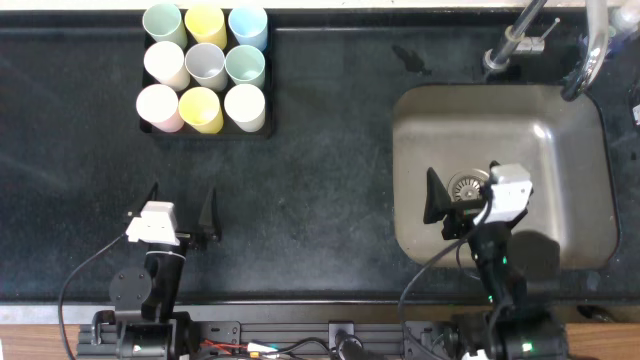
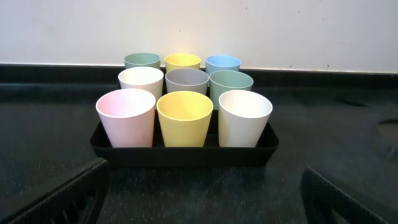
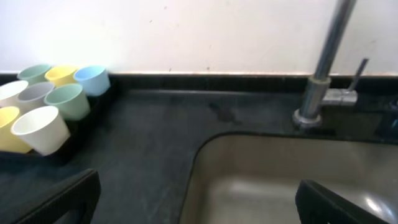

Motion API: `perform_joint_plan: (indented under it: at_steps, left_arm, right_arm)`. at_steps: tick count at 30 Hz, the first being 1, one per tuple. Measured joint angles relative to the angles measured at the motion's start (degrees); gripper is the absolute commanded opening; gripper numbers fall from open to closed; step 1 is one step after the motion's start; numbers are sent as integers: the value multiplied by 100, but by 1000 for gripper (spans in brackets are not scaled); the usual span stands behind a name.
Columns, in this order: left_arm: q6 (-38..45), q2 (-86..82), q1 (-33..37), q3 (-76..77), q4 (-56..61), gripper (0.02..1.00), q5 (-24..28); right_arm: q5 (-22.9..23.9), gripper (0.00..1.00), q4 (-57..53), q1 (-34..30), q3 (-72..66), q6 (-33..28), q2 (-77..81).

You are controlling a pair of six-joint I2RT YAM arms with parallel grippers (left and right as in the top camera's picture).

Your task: Store Cups

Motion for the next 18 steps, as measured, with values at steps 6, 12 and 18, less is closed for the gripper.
perform_joint_plan:
  at_steps: [6,12,18]
  left_arm:
    - [0,0,0,0,0,1000,-2]
    - [0,0,0,0,0,1000,-2]
    - [0,0,0,2,0,1000,-2]
  right_arm:
    - [-33,996,1045,-122,-981,15,-953]
    - [-201,998,1458,-122,-1681,22,-1447]
    - [-297,998,2048,-122,-2382,37,-1965]
